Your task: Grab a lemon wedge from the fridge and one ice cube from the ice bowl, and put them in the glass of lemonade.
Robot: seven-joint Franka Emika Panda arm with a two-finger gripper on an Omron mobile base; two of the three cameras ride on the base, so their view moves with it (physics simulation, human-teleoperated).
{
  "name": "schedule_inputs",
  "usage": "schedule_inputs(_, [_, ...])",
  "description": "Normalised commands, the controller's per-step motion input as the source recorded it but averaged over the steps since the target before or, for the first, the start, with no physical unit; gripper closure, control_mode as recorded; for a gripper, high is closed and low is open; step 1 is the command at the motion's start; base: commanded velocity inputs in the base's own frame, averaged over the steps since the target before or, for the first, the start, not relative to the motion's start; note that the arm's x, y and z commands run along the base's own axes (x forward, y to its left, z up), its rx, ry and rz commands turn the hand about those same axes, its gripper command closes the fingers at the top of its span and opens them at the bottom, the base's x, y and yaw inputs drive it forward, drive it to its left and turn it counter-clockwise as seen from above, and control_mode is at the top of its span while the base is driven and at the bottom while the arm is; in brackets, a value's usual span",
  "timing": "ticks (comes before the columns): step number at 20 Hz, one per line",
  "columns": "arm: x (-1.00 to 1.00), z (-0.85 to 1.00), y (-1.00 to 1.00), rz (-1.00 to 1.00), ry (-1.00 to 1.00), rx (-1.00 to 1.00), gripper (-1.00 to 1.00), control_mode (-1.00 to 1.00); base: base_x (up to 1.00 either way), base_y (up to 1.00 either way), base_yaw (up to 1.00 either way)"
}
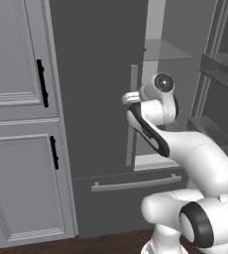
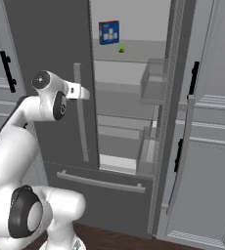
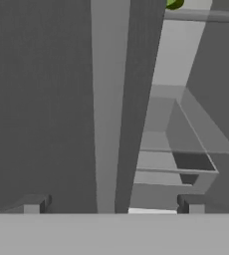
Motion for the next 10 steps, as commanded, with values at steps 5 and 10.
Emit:
schedule_inputs(5, [0.49,0.00,0.04,-0.02,0.00,0.03,-1.00,-1.00,0.00,0.00,0.00])
schedule_inputs(10, [0.06,-0.14,0.00,0.00,0.00,0.01,-1.00,-1.00,0.00,0.00,0.00])
